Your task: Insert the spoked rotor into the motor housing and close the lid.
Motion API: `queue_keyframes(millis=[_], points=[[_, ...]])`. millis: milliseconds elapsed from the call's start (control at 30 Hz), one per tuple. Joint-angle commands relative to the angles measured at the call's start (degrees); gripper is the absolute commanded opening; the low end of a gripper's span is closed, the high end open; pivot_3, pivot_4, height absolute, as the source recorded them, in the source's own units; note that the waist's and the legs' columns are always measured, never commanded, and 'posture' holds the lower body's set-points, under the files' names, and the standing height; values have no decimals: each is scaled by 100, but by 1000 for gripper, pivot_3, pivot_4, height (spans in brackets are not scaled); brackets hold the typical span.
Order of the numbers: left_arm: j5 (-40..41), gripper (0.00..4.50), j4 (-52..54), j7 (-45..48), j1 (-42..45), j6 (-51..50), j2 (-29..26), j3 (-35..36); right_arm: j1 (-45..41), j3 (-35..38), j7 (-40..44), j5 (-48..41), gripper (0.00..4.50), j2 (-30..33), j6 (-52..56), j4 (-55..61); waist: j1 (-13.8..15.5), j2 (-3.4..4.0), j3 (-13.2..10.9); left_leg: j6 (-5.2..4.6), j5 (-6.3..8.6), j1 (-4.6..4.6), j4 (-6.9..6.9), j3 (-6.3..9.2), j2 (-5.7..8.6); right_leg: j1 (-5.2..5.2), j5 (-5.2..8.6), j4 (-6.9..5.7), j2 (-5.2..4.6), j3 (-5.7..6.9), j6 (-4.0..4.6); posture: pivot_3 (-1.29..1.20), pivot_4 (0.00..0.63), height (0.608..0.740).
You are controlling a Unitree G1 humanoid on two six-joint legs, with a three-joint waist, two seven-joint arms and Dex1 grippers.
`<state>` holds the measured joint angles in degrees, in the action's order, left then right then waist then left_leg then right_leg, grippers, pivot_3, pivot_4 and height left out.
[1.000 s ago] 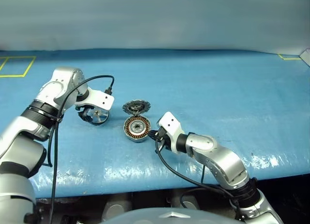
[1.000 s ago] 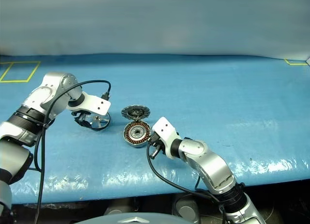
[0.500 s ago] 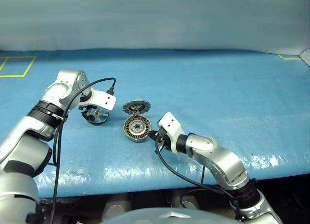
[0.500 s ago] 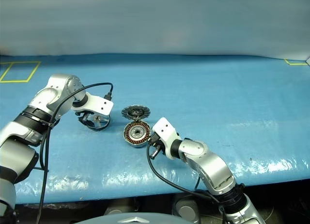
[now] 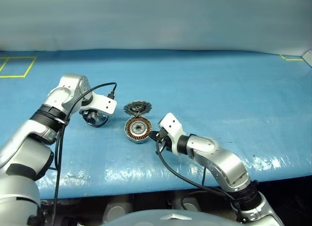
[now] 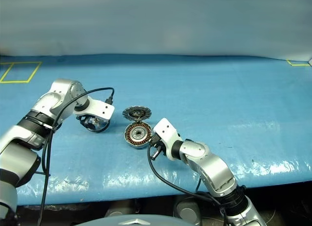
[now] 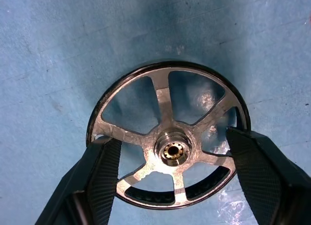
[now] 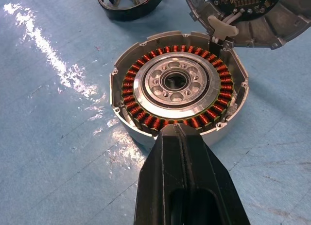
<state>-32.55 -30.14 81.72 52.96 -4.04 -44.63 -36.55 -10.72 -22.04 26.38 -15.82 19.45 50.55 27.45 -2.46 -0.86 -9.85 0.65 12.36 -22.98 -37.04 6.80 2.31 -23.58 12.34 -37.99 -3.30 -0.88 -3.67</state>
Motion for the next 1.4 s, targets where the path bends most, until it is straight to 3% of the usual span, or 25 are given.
queue_keyframes(millis=[33,200,333,567,733,800,1000,1133,1400], points=[[4,1985,-16,-70,53,58,36,166,-15,88,-7,-11,0,-31,-111,107,7,8,5,0,0,3,0,0,0,3,0,0,-1,0,0,0,150,740],[63,1750,170,125,121,136,-42,299,-23,94,-20,-11,0,-34,-128,101,25,9,5,-2,-2,6,-3,1,1,7,-1,-3,-1,0,-2,0,150,740],[374,1721,985,875,55,97,-454,426,-26,108,-30,-22,0,-42,-113,125,19,3,2,-2,-2,-2,-1,0,1,-1,-2,1,-2,-1,-3,0,150,740],[2580,1719,2973,1078,-201,-740,-2157,-352,72,223,44,-77,0,100,-81,227,-92,2,-1,-7,2,-18,9,1,0,-17,1,8,-5,-2,2,0,150,740],[4738,1704,4297,1078,-764,-1988,-2938,-174,197,396,98,-135,0,271,-65,283,-97,-1,-8,-9,3,-19,1,-1,-14,-13,1,11,-9,-2,1,0,150,740],[5331,1704,4517,1078,-977,-2540,-2882,158,231,446,111,-147,0,304,-70,282,-73,0,-10,-9,2,-18,-1,-1,-26,-8,2,11,-9,-1,1,0,150,740],[5577,1704,4605,73,-1546,-3086,-1860,1162,368,545,200,-149,0,429,-115,309,-24,0,-12,-10,2,-3,-9,-5,-36,6,17,6,2,2,27,0,150,740],[5201,1704,4354,-550,-1544,-3116,-1152,1282,411,572,174,-134,0,427,-129,304,-6,-1,-12,-9,2,-3,-6,-9,-36,3,15,7,4,-1,25,0,150,740],[4308,1704,3408,-634,-998,-2276,-211,1048,466,585,43,-104,0,307,-159,334,40,-1,-12,-8,2,-1,-2,-8,-8,2,10,6,5,-3,19,0,150,740]])
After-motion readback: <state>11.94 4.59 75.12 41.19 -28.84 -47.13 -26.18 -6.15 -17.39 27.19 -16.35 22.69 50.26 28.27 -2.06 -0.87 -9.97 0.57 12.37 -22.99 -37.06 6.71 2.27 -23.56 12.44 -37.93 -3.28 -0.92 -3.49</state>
